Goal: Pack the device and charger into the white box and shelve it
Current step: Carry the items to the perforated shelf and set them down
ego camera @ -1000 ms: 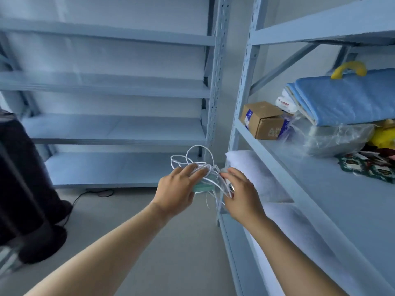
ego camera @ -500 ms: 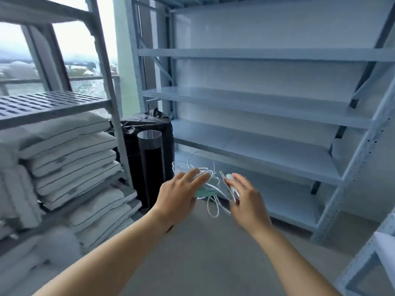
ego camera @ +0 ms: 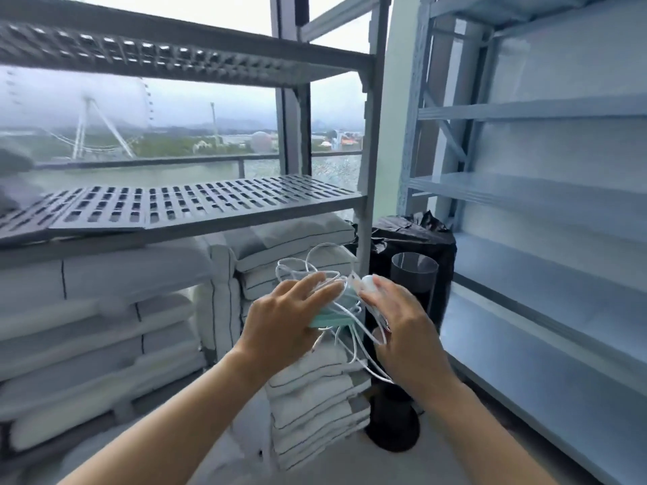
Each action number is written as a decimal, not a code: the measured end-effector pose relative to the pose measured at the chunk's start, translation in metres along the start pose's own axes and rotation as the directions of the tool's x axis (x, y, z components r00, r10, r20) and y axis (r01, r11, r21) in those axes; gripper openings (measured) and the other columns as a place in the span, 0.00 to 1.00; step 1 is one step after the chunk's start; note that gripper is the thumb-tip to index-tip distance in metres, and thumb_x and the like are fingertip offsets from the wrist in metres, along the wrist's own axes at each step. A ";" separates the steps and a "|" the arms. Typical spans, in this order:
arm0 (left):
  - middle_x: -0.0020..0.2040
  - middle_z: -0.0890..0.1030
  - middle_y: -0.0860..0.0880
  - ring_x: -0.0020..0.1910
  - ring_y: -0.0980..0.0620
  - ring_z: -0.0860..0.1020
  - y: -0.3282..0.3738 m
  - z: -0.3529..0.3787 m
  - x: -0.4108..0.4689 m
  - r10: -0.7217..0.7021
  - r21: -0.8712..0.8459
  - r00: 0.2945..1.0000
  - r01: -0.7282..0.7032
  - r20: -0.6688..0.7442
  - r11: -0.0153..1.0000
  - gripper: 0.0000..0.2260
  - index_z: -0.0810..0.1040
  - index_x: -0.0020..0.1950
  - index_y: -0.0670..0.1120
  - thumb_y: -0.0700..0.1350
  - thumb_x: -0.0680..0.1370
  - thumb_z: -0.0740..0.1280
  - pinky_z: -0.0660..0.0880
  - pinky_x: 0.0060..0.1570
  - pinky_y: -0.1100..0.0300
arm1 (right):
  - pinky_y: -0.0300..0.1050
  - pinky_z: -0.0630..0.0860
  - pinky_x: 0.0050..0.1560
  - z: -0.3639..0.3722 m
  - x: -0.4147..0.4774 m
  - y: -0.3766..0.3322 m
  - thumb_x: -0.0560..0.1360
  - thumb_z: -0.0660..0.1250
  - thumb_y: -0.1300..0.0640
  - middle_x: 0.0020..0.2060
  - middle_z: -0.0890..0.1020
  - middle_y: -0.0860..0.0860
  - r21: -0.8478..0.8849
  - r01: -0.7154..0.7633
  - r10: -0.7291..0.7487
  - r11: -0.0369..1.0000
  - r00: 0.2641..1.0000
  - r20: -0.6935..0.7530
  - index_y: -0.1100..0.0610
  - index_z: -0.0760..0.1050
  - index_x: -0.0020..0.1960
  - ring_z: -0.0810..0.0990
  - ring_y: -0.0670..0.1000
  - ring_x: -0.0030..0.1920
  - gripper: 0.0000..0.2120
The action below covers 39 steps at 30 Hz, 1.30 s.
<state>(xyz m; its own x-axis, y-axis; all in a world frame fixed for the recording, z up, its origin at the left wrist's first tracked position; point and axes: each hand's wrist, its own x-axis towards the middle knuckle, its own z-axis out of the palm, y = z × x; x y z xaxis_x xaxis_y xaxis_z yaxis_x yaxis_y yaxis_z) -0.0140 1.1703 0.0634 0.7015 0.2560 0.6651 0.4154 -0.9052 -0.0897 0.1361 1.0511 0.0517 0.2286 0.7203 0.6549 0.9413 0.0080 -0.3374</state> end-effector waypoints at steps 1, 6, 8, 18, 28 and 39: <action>0.59 0.80 0.51 0.49 0.47 0.82 -0.014 0.001 0.008 -0.009 0.029 1.000 0.010 -0.014 1.000 0.26 0.74 0.63 0.56 0.44 0.66 0.73 0.80 0.29 0.52 | 0.45 0.60 0.68 0.010 0.017 0.004 0.65 0.71 0.72 0.64 0.74 0.56 0.019 0.034 -0.034 0.999 0.999 -0.010 0.58 0.72 0.64 0.70 0.55 0.66 0.29; 0.59 0.80 0.51 0.49 0.47 0.81 -0.078 0.008 0.054 -0.028 0.161 0.993 0.047 -0.118 0.986 0.28 0.71 0.63 0.57 0.40 0.66 0.72 0.80 0.30 0.53 | 0.42 0.61 0.67 0.043 0.104 0.021 0.64 0.69 0.73 0.66 0.72 0.53 0.150 0.128 -0.126 0.980 0.992 -0.022 0.54 0.72 0.63 0.68 0.53 0.67 0.30; 0.59 0.80 0.52 0.49 0.47 0.81 -0.103 0.013 0.074 -0.027 0.222 0.988 0.062 -0.155 0.973 0.26 0.71 0.63 0.57 0.41 0.67 0.71 0.80 0.30 0.54 | 0.42 0.62 0.65 0.055 0.141 0.027 0.64 0.70 0.73 0.66 0.72 0.53 0.186 0.177 -0.174 0.967 0.984 -0.032 0.54 0.73 0.63 0.68 0.54 0.66 0.30; 0.59 0.80 0.52 0.50 0.47 0.80 -0.207 0.039 0.141 -0.154 0.348 0.950 0.246 -0.272 0.905 0.25 0.75 0.62 0.56 0.39 0.67 0.70 0.79 0.28 0.55 | 0.44 0.66 0.62 0.131 0.285 0.035 0.63 0.70 0.74 0.64 0.73 0.55 0.306 0.330 -0.306 0.893 0.944 -0.126 0.56 0.75 0.60 0.71 0.56 0.64 0.28; 0.61 0.78 0.49 0.54 0.44 0.78 -0.333 0.052 0.154 -0.199 0.401 0.940 0.302 -0.279 0.865 0.26 0.74 0.63 0.54 0.37 0.68 0.69 0.80 0.40 0.49 | 0.42 0.64 0.62 0.232 0.382 -0.001 0.62 0.68 0.75 0.63 0.75 0.56 0.325 0.387 -0.333 0.863 0.919 -0.210 0.56 0.75 0.61 0.72 0.57 0.62 0.30; 0.59 0.79 0.47 0.51 0.44 0.78 -0.459 0.040 0.174 -0.185 0.463 0.949 0.288 -0.255 0.838 0.25 0.76 0.63 0.52 0.36 0.68 0.70 0.79 0.39 0.50 | 0.48 0.71 0.63 0.317 0.483 -0.050 0.61 0.68 0.76 0.61 0.75 0.58 0.326 0.460 -0.392 0.826 0.884 -0.255 0.58 0.74 0.61 0.74 0.58 0.61 0.30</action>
<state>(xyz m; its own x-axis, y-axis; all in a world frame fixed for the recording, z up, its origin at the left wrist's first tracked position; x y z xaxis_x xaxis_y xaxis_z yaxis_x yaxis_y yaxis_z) -0.0591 1.6438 0.1904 0.4408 0.3239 0.8371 0.8186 -0.5277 -0.2268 0.1203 1.6183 0.1704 -0.1034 0.4566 0.8837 0.8015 0.5643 -0.1978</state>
